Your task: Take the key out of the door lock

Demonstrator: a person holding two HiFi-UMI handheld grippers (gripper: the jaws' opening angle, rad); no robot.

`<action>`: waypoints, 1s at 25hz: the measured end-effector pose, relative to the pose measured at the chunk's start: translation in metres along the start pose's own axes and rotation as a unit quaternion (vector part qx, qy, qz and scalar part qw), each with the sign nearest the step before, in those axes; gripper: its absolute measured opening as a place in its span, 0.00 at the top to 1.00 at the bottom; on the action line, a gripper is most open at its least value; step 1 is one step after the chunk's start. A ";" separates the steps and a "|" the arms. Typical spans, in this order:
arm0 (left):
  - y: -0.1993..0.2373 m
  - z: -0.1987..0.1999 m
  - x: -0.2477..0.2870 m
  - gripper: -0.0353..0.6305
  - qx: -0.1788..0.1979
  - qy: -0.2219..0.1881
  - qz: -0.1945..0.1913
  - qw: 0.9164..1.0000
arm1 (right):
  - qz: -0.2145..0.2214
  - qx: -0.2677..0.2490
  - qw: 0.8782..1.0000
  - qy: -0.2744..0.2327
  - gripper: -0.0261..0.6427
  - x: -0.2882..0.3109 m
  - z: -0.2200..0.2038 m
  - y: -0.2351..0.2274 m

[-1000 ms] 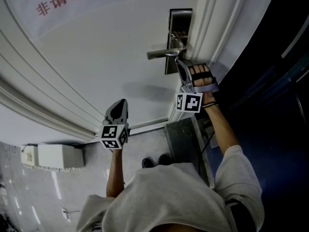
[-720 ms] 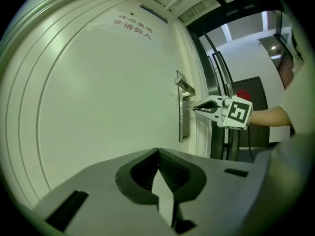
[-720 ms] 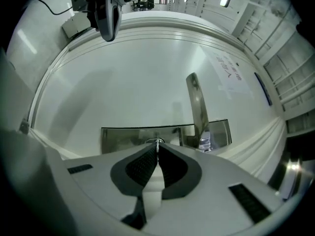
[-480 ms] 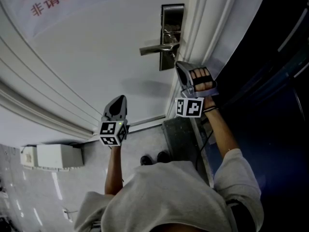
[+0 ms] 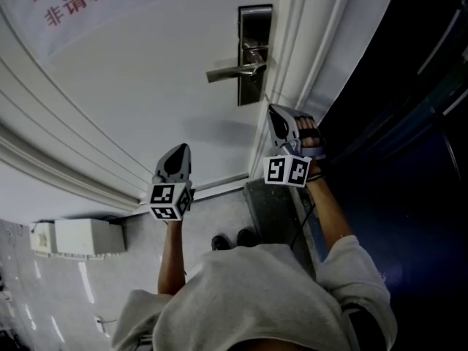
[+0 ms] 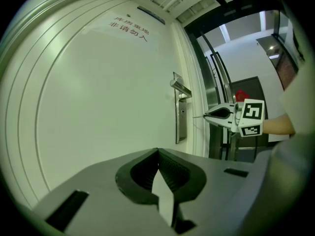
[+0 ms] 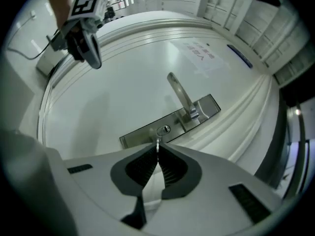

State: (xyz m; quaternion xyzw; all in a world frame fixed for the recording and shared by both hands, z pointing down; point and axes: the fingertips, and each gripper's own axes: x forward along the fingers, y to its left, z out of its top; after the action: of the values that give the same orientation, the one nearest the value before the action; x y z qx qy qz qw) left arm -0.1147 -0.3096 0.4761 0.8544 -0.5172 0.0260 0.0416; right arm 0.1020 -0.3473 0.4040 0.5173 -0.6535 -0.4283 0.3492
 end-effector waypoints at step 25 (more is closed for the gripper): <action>0.031 0.007 -0.016 0.92 0.002 -0.008 0.041 0.999 | 0.073 0.506 0.855 -0.087 0.92 -0.029 -0.005 0.040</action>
State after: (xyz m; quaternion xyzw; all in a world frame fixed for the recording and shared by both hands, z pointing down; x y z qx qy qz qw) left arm -0.1498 -0.3105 0.4688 0.8325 -0.5525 0.0218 0.0345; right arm 0.0975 -0.3159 0.4424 0.5339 -0.8437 -0.0549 0.0113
